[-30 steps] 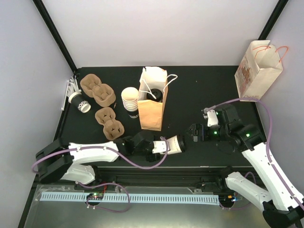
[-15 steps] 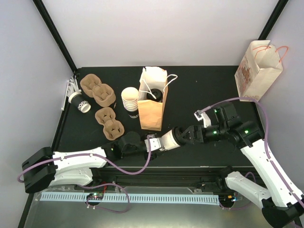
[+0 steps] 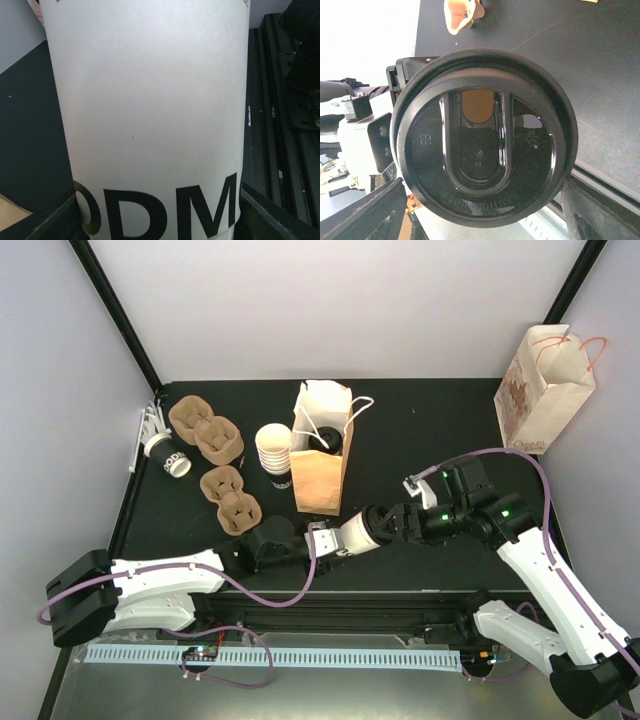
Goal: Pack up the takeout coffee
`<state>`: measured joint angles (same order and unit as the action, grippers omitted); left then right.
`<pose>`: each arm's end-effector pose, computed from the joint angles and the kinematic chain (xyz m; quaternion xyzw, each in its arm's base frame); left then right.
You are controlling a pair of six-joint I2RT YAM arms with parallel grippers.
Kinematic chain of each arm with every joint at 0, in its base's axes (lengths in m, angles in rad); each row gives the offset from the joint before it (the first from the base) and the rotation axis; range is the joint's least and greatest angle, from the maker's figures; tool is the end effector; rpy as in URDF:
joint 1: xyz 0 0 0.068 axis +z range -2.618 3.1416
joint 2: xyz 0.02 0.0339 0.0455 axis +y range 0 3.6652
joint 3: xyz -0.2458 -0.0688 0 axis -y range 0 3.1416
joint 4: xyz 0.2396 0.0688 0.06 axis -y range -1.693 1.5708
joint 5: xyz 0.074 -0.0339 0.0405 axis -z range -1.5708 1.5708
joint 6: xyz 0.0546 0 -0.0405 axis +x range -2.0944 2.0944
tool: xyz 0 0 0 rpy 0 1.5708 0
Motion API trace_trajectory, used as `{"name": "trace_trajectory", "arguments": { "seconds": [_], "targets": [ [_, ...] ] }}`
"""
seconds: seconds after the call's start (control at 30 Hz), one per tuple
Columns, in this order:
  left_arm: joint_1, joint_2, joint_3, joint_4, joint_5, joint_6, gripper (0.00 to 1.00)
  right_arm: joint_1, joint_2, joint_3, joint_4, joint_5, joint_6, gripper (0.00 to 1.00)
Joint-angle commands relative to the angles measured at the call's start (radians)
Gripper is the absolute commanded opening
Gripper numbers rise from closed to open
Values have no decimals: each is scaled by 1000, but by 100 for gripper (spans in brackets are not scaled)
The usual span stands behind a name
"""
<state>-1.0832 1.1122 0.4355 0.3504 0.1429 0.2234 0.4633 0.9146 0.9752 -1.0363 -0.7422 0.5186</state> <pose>0.1135 -0.2306 0.1896 0.5257 0.6183 -0.2950 0.5043 0.1352 0.1088 0.2881 -0.0816 0.8936 0.4346 0.0775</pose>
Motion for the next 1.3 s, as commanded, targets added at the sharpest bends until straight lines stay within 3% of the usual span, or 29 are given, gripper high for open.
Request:
{"name": "trace_trajectory", "arguments": {
  "seconds": [0.0,0.13,0.23,0.33,0.53,0.9,1.17,1.27],
  "targets": [
    [2,-15,3,32,47,8,58,3,11,18,41,0,12,87],
    [3,-12,5,27,56,12,58,3,25,27,38,2,3,84],
    [2,-2,12,17,56,14,57,3,37,54,6,32,-26,93],
    [2,2,11,16,55,14,57,3,46,74,-17,55,-41,94],
    [2,4,12,12,57,19,57,3,55,76,-25,68,-48,88],
    [2,12,21,12,69,24,57,23,71,59,-7,27,-50,87],
    [2,24,33,13,65,22,57,47,85,44,5,37,-48,78],
    [2,27,38,18,54,15,66,48,87,44,3,51,-50,73]
  ]
}}
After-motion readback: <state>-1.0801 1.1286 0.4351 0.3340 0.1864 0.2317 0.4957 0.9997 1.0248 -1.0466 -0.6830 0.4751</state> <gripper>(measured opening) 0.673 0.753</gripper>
